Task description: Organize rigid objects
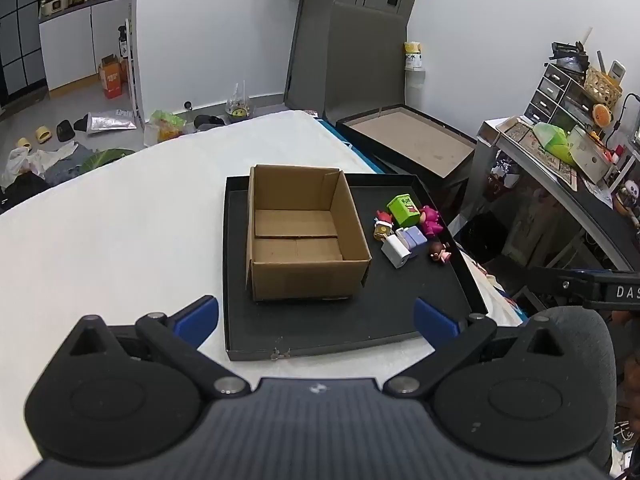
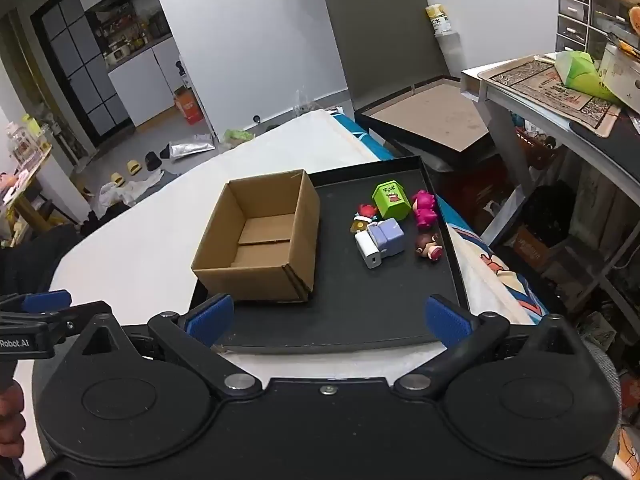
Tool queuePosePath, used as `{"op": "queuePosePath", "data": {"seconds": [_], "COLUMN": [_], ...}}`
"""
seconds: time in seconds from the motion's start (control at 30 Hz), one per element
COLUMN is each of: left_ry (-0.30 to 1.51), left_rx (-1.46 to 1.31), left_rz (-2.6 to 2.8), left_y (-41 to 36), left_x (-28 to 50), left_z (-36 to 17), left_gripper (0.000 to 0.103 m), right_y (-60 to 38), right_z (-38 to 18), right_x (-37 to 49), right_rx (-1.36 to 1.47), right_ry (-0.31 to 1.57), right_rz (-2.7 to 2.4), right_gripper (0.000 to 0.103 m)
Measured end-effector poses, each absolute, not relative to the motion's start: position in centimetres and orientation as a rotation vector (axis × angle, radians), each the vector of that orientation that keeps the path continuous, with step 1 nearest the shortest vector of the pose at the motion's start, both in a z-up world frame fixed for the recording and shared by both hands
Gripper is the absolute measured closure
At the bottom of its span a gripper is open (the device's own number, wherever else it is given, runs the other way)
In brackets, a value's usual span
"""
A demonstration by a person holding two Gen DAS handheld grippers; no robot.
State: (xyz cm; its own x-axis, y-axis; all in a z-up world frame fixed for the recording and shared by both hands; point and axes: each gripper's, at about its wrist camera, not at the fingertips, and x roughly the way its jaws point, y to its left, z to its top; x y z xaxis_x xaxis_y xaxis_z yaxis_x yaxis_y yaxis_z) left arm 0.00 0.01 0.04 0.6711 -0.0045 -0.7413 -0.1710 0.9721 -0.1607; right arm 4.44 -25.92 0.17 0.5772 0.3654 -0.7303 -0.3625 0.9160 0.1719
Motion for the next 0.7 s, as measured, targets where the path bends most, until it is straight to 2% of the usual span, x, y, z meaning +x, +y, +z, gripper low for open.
{"op": "queuePosePath", "data": {"seconds": [0.7], "left_ry": [0.785], "left_rx": [-0.212], "left_rz": [0.083], "left_y": [-0.1], "left_x": [-0.7], "left_z": [2.0], "left_gripper": [0.0], "right_y": [-26.1], "right_z": [1.6], "right_x": [3.9], "right_rx": [-0.004], "right_ry": [0.814], "right_rz": [0.426], "right_gripper": [0.0]}}
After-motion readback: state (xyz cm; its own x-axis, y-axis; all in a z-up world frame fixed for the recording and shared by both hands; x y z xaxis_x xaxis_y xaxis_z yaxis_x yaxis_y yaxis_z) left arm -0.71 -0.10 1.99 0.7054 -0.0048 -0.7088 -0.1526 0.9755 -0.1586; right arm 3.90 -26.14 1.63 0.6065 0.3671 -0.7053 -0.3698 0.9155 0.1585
